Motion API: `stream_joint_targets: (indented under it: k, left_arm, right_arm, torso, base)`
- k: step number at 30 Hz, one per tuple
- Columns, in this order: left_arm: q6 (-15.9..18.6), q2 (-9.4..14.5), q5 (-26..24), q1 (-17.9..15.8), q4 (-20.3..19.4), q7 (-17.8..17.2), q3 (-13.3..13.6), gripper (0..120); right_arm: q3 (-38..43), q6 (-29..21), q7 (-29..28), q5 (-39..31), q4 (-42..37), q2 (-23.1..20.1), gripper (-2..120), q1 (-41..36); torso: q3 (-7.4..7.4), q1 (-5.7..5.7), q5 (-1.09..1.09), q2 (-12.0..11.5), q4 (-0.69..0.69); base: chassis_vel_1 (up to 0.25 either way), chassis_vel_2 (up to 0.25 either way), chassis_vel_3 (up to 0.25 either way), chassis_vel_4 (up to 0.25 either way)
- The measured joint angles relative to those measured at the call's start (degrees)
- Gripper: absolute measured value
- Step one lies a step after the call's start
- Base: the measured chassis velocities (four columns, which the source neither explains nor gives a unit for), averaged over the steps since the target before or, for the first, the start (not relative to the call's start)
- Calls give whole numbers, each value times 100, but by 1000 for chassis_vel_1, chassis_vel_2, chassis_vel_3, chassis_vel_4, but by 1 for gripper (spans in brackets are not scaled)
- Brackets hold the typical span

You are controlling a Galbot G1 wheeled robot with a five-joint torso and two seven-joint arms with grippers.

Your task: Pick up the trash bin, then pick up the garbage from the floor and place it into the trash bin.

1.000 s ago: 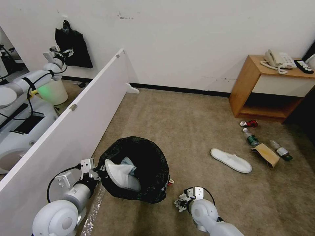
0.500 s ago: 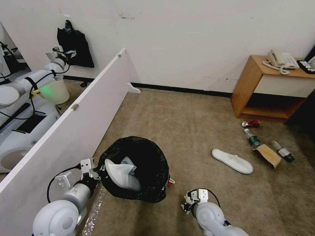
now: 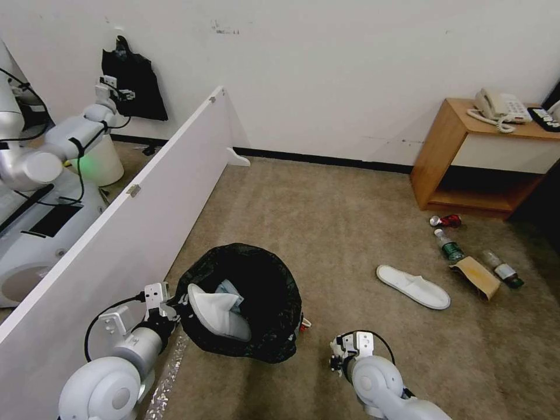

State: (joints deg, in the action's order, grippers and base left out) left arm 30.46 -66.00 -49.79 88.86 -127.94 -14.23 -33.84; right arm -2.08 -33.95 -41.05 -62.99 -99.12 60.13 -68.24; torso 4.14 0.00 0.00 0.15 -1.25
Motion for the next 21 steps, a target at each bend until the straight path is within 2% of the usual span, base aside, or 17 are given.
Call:
stream_joint_targets:
  k: [6, 9, 13, 15, 18, 21]
  left_arm:
    - [11, 2, 6, 6, -26, 4, 43, 3]
    - [40, 28, 14, 6, -58, 4, 59, 3]
    - [69, 72, 14, 22, -92, 5, 65, 3]
    - [236, 239, -52, 114, -202, 18, 62, 3]
    - [284, 303, -70, 146, -235, 28, 60, 3]
    - [390, 523, -134, 219, -320, 18, 53, 3]
  right_arm:
    - [178, -13, -54, -52, -459, -336, 0, -80]
    - [462, -29, -65, -109, -901, -682, 0, -196]
    - [705, -38, -18, -136, -1193, -917, 0, -276]
    - [1291, -47, 163, -205, -1756, -1368, 0, -462]
    - [1439, -48, 234, -204, -1864, -1460, 0, -506]
    - [1929, -12, 559, -95, -2182, -1707, 0, -583]
  torso:
    - [0, 0, 0, 0, 0]
    - [0, 0, 0, 0, -1]
    - [0, 0, 1, 0, -1]
    - [0, 0, -1, 0, 0]
    - [0, 0, 0, 0, -1]
    - [0, 0, 0, 0, 0]
  base:
    - [0, 0, 0, 0]
    - [0, 0, 0, 0]
    - [0, 0, 0, 0]
    - [0, 0, 0, 0]
    - [0, 0, 0, 0]
    - [0, 0, 0, 0]
